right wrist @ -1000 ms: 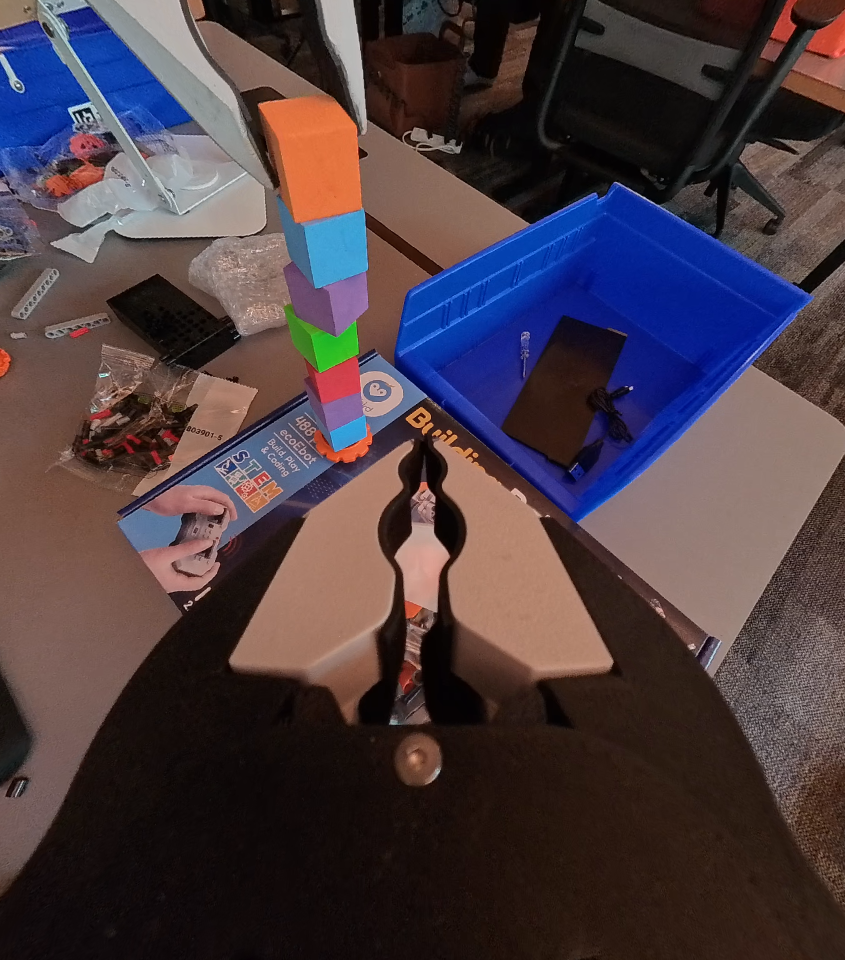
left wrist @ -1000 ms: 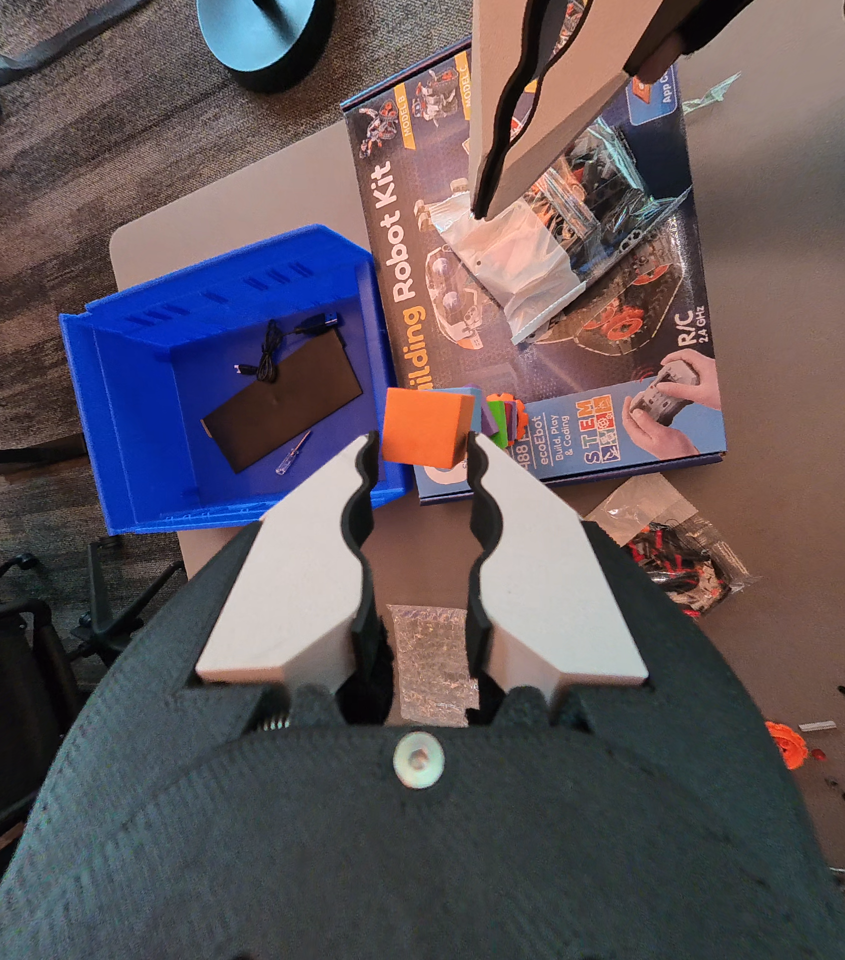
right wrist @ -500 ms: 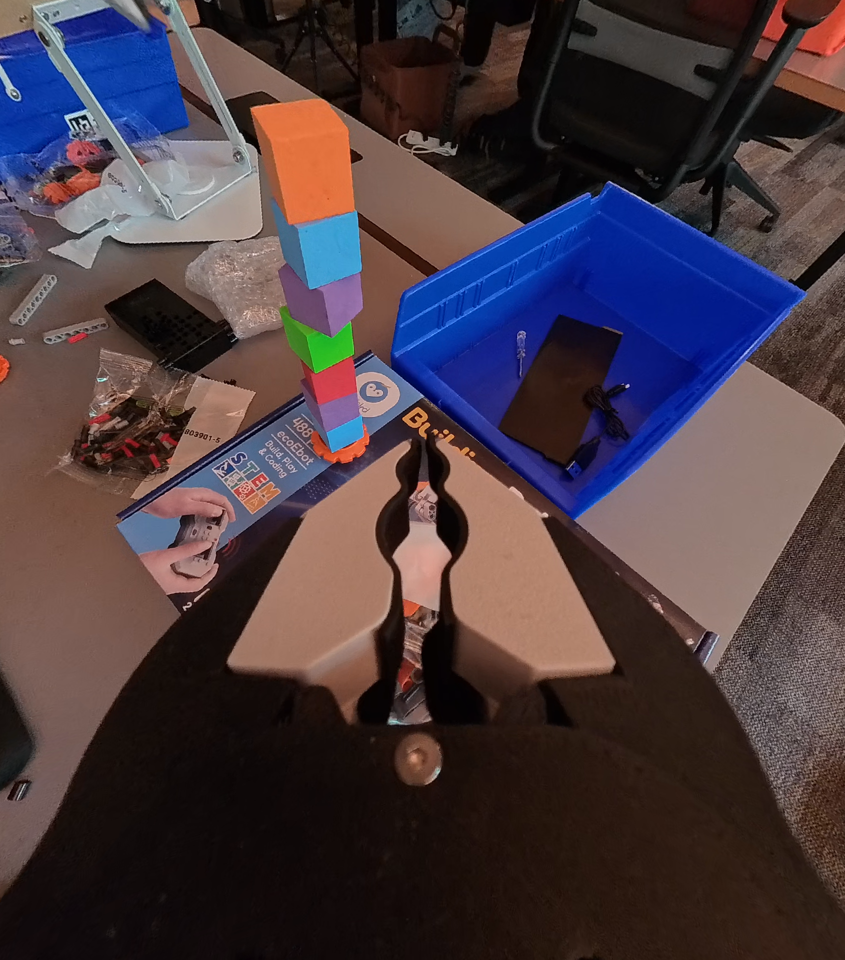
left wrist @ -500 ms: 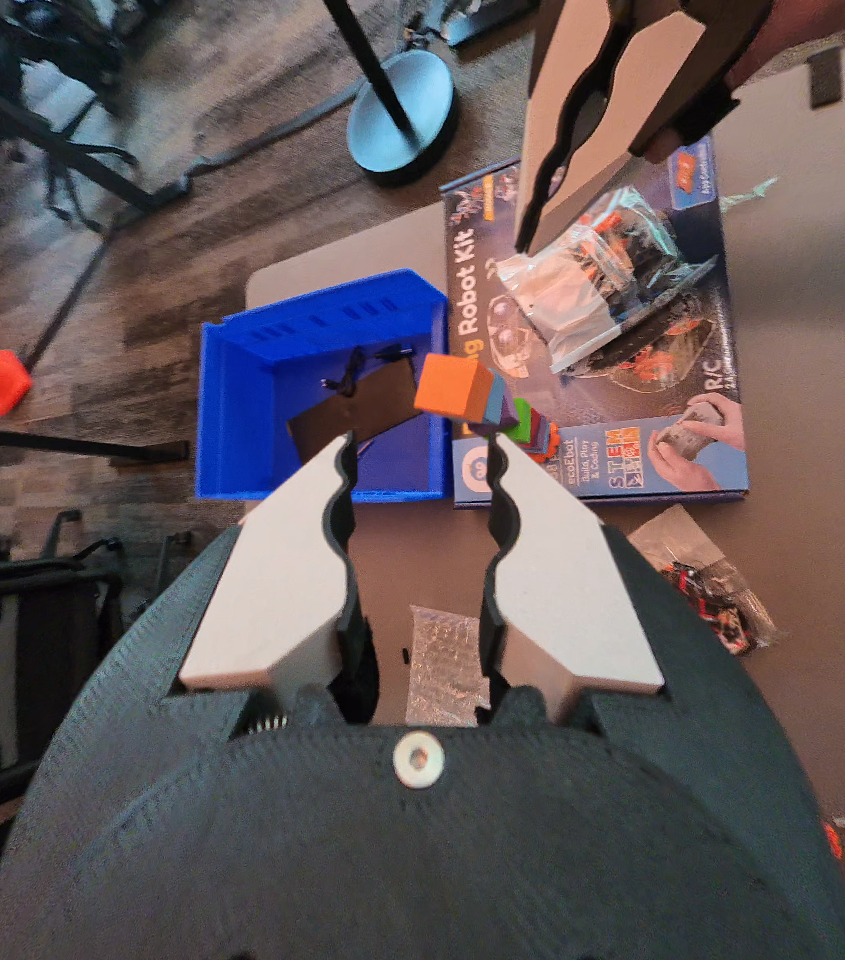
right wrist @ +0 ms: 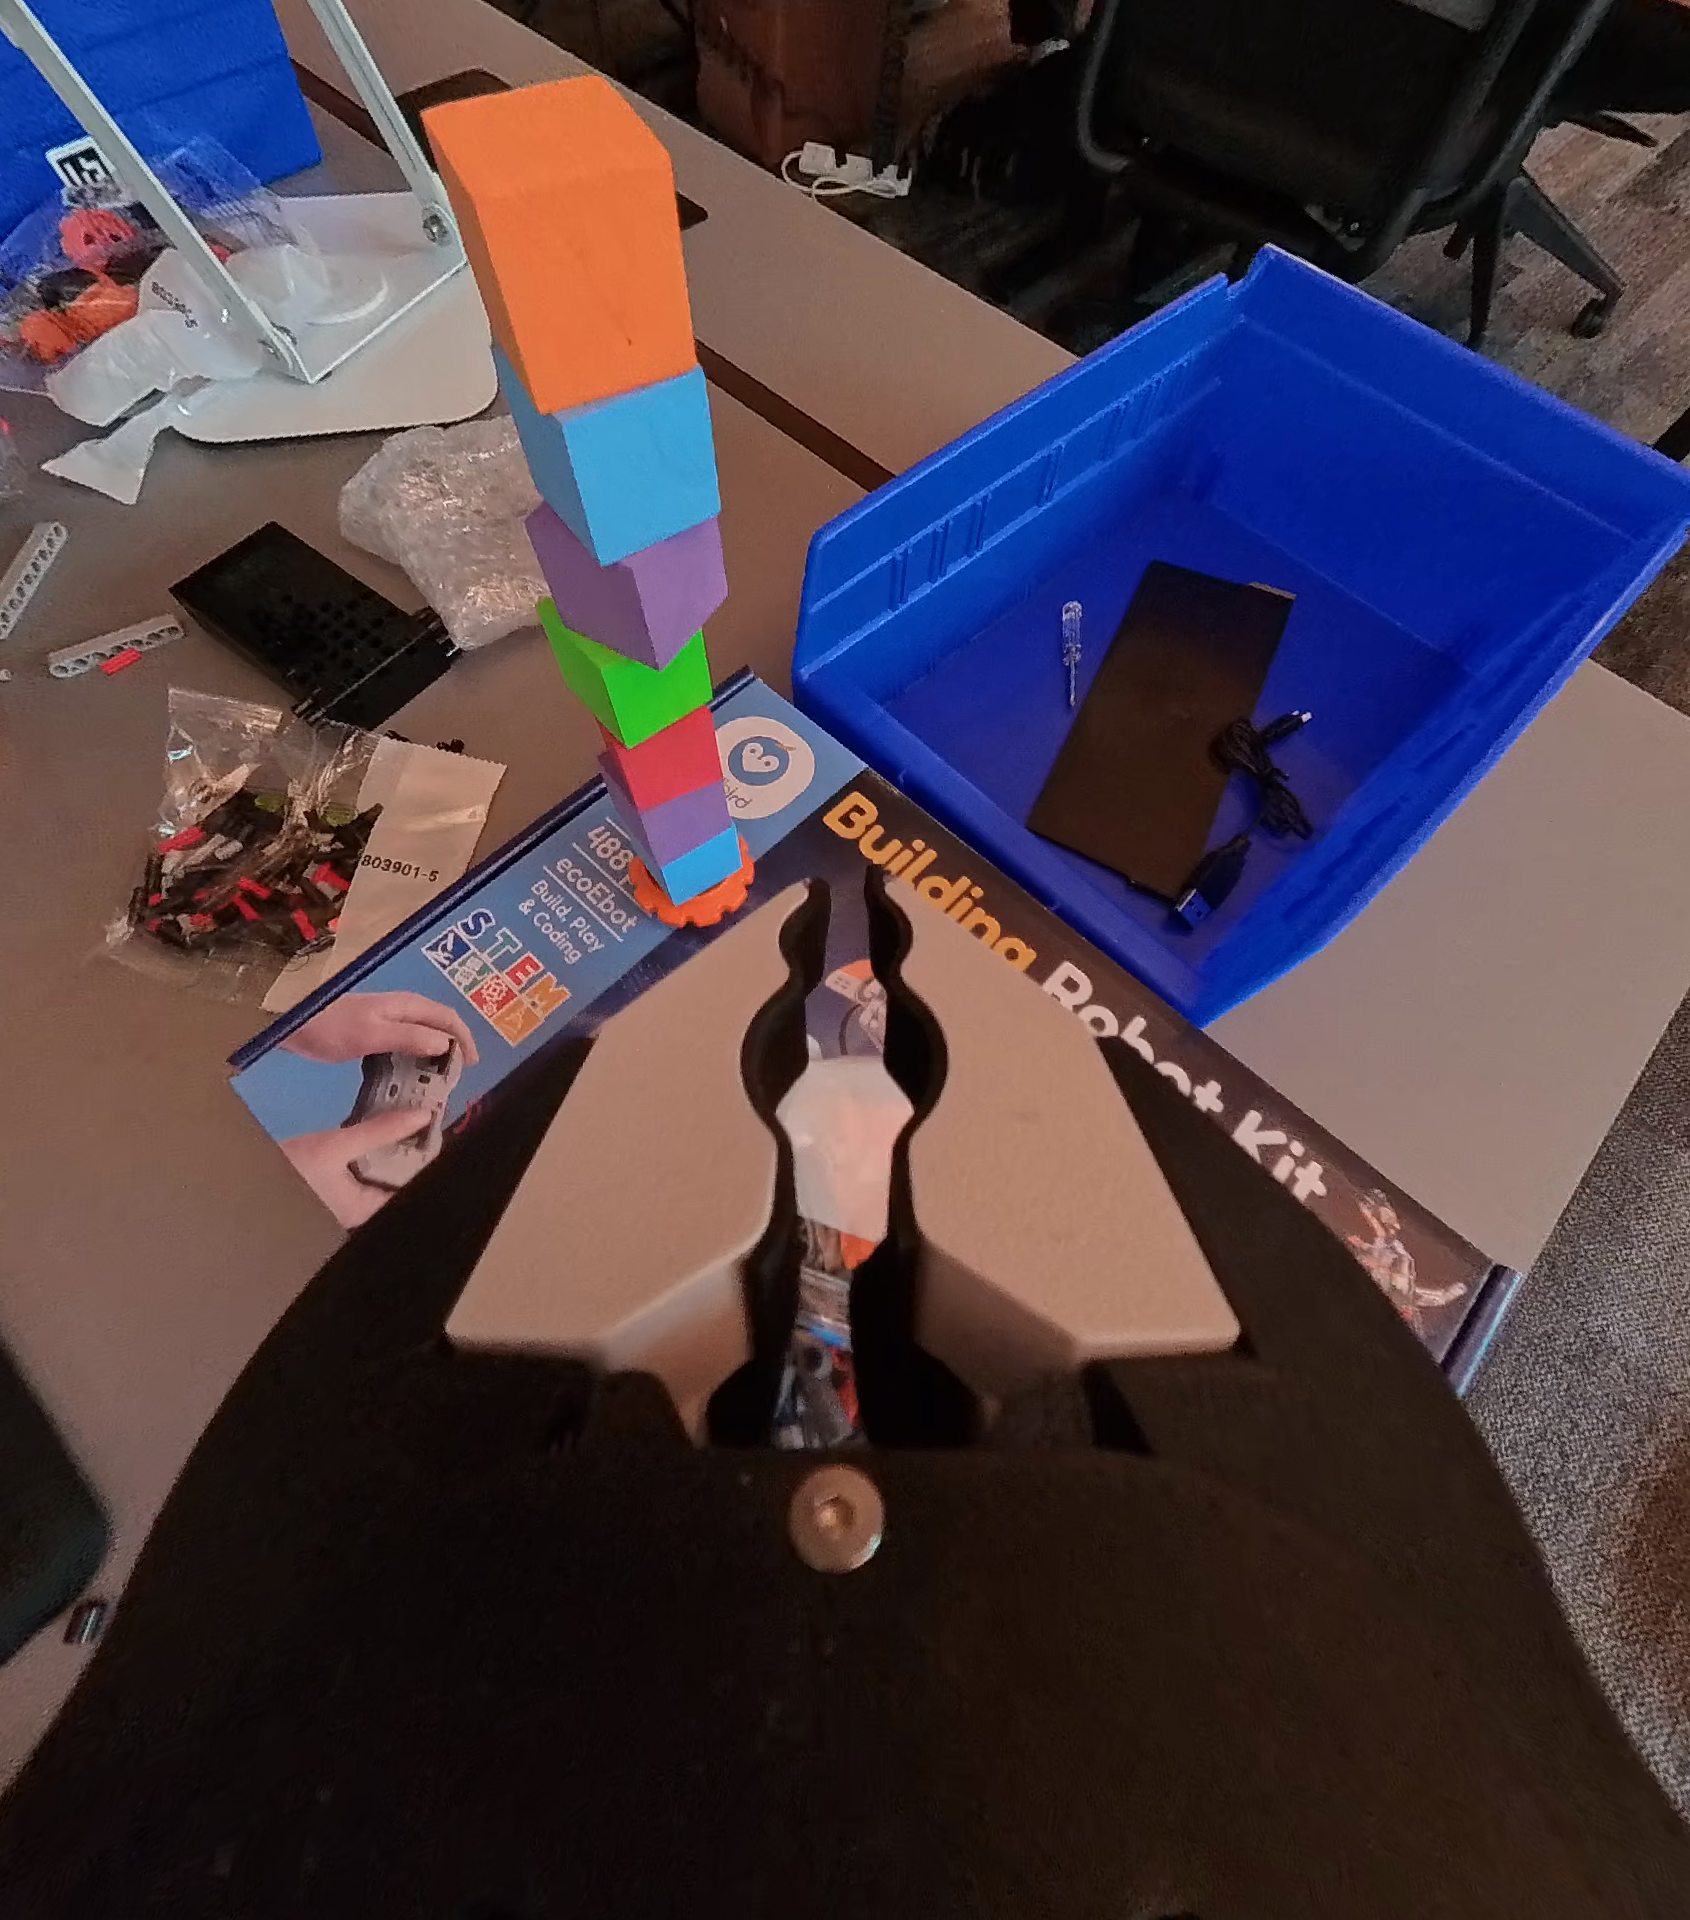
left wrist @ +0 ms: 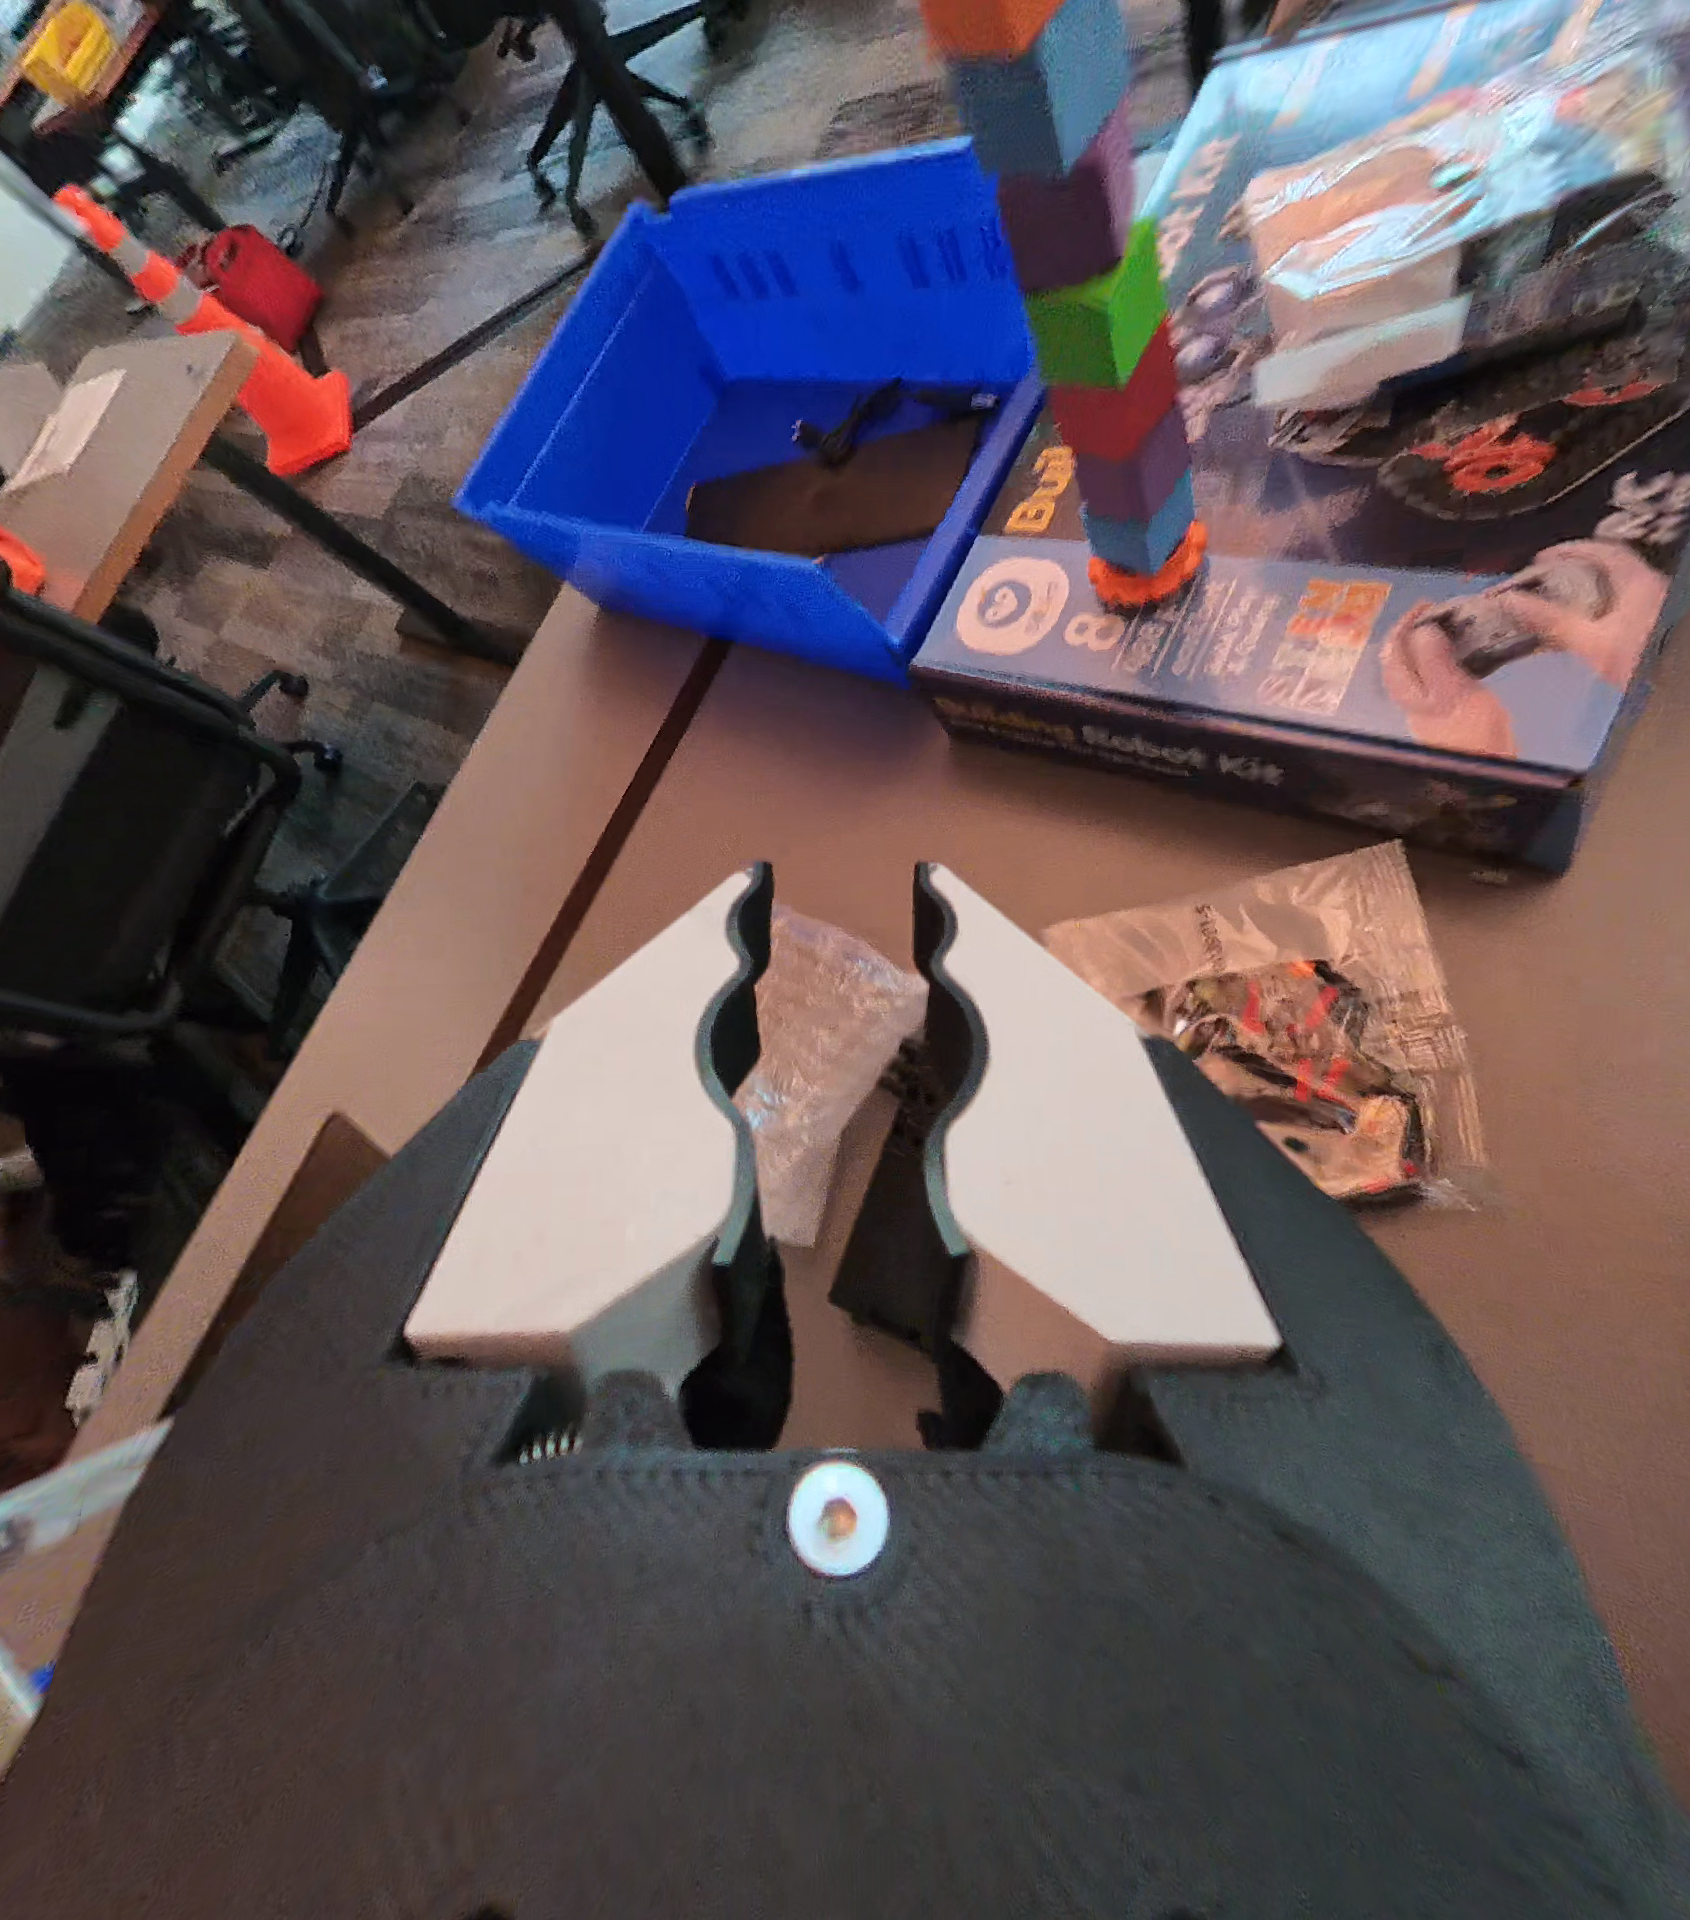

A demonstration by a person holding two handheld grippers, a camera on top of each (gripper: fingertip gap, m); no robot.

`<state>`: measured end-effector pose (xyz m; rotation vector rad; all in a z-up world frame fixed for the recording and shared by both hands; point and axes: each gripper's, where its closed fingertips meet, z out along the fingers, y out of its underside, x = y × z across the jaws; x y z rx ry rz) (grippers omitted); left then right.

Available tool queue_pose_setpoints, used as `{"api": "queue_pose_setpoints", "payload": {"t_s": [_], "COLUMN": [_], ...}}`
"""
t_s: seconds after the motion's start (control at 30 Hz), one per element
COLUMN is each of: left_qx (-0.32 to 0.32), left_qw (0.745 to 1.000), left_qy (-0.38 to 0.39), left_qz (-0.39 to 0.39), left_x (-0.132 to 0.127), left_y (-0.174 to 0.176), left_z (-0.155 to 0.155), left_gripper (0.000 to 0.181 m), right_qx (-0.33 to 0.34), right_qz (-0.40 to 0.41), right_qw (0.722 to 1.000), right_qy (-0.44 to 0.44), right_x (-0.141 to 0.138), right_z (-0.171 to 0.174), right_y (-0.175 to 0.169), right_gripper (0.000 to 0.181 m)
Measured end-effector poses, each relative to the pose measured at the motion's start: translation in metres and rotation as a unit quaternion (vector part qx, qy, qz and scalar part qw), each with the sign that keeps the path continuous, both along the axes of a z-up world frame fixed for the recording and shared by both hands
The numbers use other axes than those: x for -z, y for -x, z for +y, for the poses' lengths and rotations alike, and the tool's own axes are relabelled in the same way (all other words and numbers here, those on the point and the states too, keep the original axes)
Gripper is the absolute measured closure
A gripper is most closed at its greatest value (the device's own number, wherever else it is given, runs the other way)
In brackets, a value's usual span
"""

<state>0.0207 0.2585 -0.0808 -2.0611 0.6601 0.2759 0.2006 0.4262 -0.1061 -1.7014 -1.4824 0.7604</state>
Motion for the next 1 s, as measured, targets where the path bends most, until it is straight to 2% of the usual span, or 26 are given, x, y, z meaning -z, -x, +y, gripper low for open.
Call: {"api": "queue_pose_setpoints", "payload": {"t_s": [0.17, 0.37, 0.53, 0.73, 0.87, 1.0], "left_qx": [-0.103, -0.117, -0.131, -0.126, -0.132, -0.13], "left_qw": [0.994, 0.993, 0.991, 0.991, 0.99, 0.99], "left_qy": [-0.001, -0.021, -0.012, -0.049, -0.052, -0.057], "left_qz": [0.042, 0.024, 0.019, -0.005, 0.026, 0.009], "left_x": [0.047, 0.091, 0.113, 0.096, 0.097, 0.092], "left_y": [0.042, 0.056, 0.07, 0.063, 0.068, 0.067], "left_z": [-0.014, -0.009, -0.001, 0.003, 0.003, 0.003], "left_gripper": [0.16, 0.161, 0.161, 0.162, 0.162, 0.162], "right_qx": [0.019, 0.091, 0.119, 0.155, 0.189, 0.208], "right_qz": [-0.006, -0.014, 0.031, 0.006, 0.005, 0.002], "right_qw": [1.0, 0.994, 0.992, 0.987, 0.976, 0.967], "right_qy": [-0.009, -0.051, -0.023, -0.046, -0.107, -0.145], "right_x": [0.006, 0.023, 0.034, 0.057, 0.049, 0.043], "right_z": [-0.004, 0.004, 0.007, 0.013, 0.019, 0.021], "right_y": [0.017, 0.008, 0.005, 0.018, 0.022, 0.02], "right_gripper": [0.174, 0.175, 0.177, 0.177, 0.181, 0.181]}}
